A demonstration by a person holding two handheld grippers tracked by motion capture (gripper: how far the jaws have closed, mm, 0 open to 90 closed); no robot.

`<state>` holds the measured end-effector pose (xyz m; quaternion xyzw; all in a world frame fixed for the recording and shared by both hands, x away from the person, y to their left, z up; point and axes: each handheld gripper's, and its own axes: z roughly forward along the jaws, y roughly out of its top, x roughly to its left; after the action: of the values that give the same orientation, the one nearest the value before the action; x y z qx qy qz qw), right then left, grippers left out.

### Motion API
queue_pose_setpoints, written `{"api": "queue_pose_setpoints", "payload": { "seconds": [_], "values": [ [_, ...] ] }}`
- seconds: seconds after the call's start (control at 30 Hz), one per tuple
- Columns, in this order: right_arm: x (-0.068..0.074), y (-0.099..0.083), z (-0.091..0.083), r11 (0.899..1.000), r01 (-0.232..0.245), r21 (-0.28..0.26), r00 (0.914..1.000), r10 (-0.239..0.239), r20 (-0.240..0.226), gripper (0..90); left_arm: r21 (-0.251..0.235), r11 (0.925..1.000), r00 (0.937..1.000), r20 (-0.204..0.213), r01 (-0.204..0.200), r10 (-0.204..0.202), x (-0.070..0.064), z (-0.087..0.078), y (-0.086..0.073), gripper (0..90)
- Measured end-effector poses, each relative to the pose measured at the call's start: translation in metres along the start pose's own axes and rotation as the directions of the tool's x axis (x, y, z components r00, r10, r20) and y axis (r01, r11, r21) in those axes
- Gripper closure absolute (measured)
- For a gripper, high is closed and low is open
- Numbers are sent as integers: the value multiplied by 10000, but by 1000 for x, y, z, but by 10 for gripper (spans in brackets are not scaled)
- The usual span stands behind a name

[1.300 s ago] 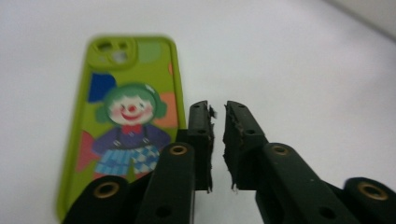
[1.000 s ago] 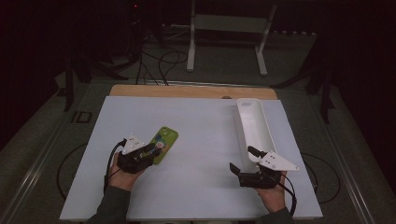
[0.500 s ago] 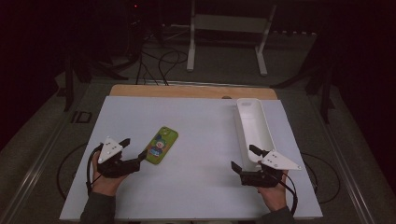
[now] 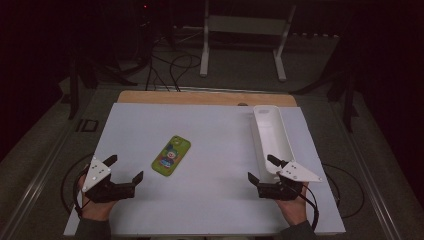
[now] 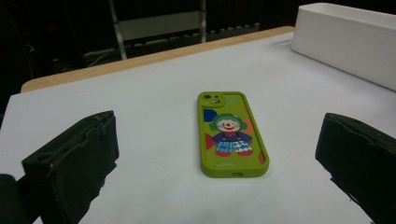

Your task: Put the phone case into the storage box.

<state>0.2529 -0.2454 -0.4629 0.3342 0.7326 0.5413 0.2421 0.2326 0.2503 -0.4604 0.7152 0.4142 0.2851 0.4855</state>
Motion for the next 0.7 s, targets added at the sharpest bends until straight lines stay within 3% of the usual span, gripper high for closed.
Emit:
{"api": "queue_pose_setpoints", "payload": {
  "seconds": [0.43,0.7],
  "values": [
    [-2,-3,-2,10000,8,-75,10000,-8,-9,84,-146,9999,9999,85,81,-80,2,-6,-3,0],
    [-5,-5,-4,9999,-70,-105,10000,70,36,84,14,10000,9998,184,57,-57,0,-4,1,0]
  ]
}}
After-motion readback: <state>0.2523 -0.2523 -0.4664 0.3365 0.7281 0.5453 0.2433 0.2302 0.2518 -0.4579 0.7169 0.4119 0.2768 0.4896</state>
